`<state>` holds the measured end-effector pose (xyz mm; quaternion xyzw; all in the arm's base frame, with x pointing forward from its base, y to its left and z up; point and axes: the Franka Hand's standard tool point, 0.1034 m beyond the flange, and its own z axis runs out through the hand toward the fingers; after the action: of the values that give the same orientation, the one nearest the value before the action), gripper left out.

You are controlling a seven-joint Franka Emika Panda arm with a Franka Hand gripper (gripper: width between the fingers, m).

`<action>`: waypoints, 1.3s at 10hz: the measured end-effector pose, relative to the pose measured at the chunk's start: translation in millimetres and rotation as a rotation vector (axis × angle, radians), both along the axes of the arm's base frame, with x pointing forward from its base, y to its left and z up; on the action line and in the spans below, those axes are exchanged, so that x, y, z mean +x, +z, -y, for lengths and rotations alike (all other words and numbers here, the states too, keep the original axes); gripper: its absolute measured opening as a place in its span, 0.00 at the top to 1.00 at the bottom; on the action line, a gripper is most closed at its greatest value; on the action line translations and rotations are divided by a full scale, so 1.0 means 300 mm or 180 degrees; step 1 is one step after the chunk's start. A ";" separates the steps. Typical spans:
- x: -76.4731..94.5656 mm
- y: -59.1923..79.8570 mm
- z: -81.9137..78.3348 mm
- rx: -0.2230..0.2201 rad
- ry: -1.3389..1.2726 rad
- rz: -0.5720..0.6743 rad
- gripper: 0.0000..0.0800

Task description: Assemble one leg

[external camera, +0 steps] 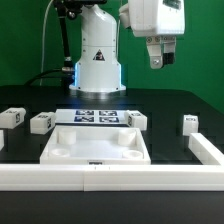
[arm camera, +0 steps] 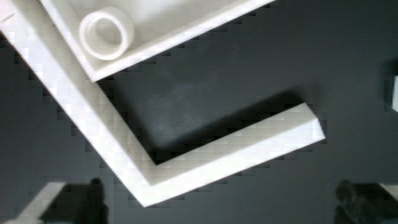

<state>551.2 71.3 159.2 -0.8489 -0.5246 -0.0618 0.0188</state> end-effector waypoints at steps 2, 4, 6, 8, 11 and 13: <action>0.000 0.000 0.000 0.0000 0.0000 0.0000 0.19; -0.001 -0.002 0.002 -0.0006 0.0002 -0.0003 0.19; -0.001 -0.004 0.002 -0.0006 0.0001 -0.0006 0.19; -0.026 -0.040 0.024 -0.0064 0.0422 0.0098 0.19; -0.100 -0.128 0.095 -0.0258 0.1078 0.0008 0.19; -0.135 -0.194 0.206 -0.0268 0.1168 -0.0073 0.19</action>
Offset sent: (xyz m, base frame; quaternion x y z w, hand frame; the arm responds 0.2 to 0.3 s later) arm 0.0000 0.0000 0.0000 0.0000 0.0000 0.0000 1.0000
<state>510.8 9.4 101.1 -0.7396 -0.6725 -0.0257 0.0002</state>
